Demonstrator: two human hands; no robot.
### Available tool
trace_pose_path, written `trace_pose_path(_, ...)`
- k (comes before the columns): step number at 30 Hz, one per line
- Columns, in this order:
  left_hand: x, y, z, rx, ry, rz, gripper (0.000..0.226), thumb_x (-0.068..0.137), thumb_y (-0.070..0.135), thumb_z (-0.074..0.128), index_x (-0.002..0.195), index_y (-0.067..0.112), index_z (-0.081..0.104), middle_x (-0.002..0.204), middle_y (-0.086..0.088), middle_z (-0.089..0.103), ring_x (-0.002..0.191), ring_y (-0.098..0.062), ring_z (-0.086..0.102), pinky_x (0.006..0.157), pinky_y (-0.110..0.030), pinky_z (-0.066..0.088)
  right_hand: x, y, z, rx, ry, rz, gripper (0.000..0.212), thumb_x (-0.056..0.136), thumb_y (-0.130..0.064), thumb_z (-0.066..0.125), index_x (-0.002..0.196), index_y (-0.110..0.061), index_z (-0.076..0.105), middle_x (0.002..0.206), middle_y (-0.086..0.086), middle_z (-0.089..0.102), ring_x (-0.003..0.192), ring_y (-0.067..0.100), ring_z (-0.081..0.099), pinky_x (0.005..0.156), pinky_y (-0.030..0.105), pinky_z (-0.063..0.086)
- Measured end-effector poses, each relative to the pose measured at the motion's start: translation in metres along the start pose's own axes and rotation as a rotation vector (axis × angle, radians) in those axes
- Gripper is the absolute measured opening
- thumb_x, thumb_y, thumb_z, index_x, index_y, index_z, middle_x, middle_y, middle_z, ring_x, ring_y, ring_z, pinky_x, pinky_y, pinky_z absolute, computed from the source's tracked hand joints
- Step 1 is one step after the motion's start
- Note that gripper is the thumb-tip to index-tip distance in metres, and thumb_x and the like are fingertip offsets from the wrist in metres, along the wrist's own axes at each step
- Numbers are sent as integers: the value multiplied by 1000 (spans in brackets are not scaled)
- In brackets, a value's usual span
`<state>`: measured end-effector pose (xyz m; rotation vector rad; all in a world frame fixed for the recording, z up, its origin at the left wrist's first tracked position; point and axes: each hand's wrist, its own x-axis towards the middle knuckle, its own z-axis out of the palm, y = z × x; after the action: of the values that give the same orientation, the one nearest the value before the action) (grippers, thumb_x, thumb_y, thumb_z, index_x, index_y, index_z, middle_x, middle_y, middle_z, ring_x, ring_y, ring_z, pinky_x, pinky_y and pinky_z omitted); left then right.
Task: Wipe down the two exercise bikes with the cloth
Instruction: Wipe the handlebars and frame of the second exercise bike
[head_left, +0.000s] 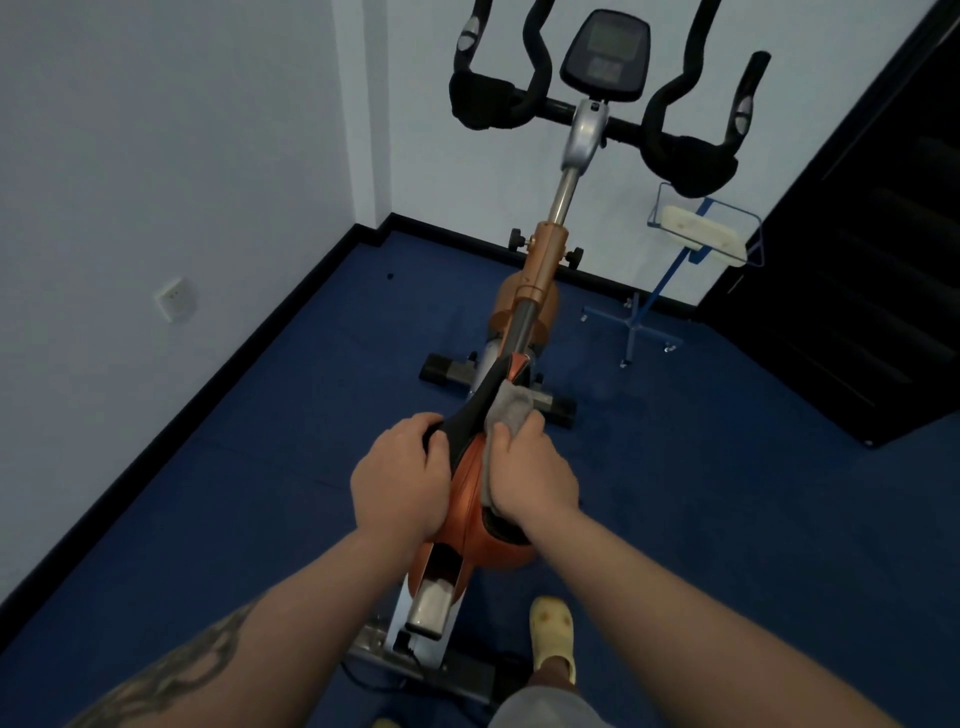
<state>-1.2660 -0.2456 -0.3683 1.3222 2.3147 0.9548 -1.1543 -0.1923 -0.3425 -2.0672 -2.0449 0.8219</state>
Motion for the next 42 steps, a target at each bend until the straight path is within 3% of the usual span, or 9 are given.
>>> trace_pose_path(4, -2, 1, 0, -9, -7, 5, 31, 99, 31, 42, 123, 26, 61, 116, 9, 65, 102, -10, 58, 75, -28, 39, 2, -2, -6, 83, -9, 4, 49, 103, -41, 23, 141, -11, 29, 131, 13, 53, 108, 31, 56, 74, 35, 39)
trace_pose_path(11, -3, 0, -1, -28, -10, 3, 31, 99, 32, 41, 123, 26, 60, 111, 10, 65, 92, -4, 54, 71, -26, 38, -47, 30, 3, 147, 75, -171, 52, 100, -47, 26, 145, -23, 26, 134, 4, 47, 113, 20, 51, 89, 39, 47)
trace_pose_path(21, -5, 2, 0, -17, -9, -46, 30, 98, 32, 45, 122, 28, 62, 114, 13, 65, 103, -7, 58, 77, -26, 40, 38, -7, 5, 43, 27, 13, 58, 102, -48, 22, 142, -5, 23, 138, 16, 48, 109, 35, 57, 69, 33, 35)
trace_pose_path(26, -4, 3, -2, -23, 22, -71, 27, 97, 30, 48, 118, 33, 64, 112, 20, 64, 97, 3, 51, 73, -21, 34, 92, -19, 5, 88, 145, -27, 53, 102, -47, 22, 139, -9, 32, 133, 15, 50, 107, 34, 57, 68, 33, 35)
trace_pose_path(31, -8, 8, -3, -29, 60, -142, 25, 96, 30, 49, 112, 38, 66, 109, 24, 63, 96, 9, 47, 73, -9, 30, 128, -23, -10, -149, 26, -365, 42, 99, -40, 31, 108, -13, 62, 112, 11, 59, 105, 33, 55, 84, 40, 45)
trace_pose_path(33, -10, 12, -4, -1, 103, -195, 23, 96, 33, 49, 109, 40, 67, 107, 24, 63, 95, 7, 47, 71, -14, 32, 123, -21, -15, -330, 12, -602, 42, 97, -40, 32, 98, -17, 67, 106, 6, 62, 104, 28, 54, 87, 40, 43)
trace_pose_path(37, -12, 17, 0, 62, 164, -331, 24, 97, 40, 45, 106, 39, 66, 105, 19, 63, 89, 1, 49, 69, -25, 34, 95, -2, -19, -405, -141, -1125, 54, 96, -54, 21, 111, -28, 66, 109, -7, 64, 111, 16, 50, 109, 42, 23)
trace_pose_path(39, -14, 18, 2, 42, 187, -394, 24, 98, 40, 43, 104, 39, 66, 103, 19, 62, 88, 0, 50, 67, -26, 34, 109, 5, -32, -409, -243, -1209, 50, 99, -54, 25, 124, -27, 59, 117, -9, 60, 118, 12, 46, 112, 38, 19)
trace_pose_path(42, -19, 21, 9, -66, 271, -492, 27, 99, 38, 40, 103, 35, 66, 100, 17, 64, 88, -4, 55, 68, -29, 40, 137, 1, -47, -444, -172, -1076, 39, 102, -45, 29, 106, -22, 61, 107, -4, 60, 110, 19, 51, 101, 36, 31)
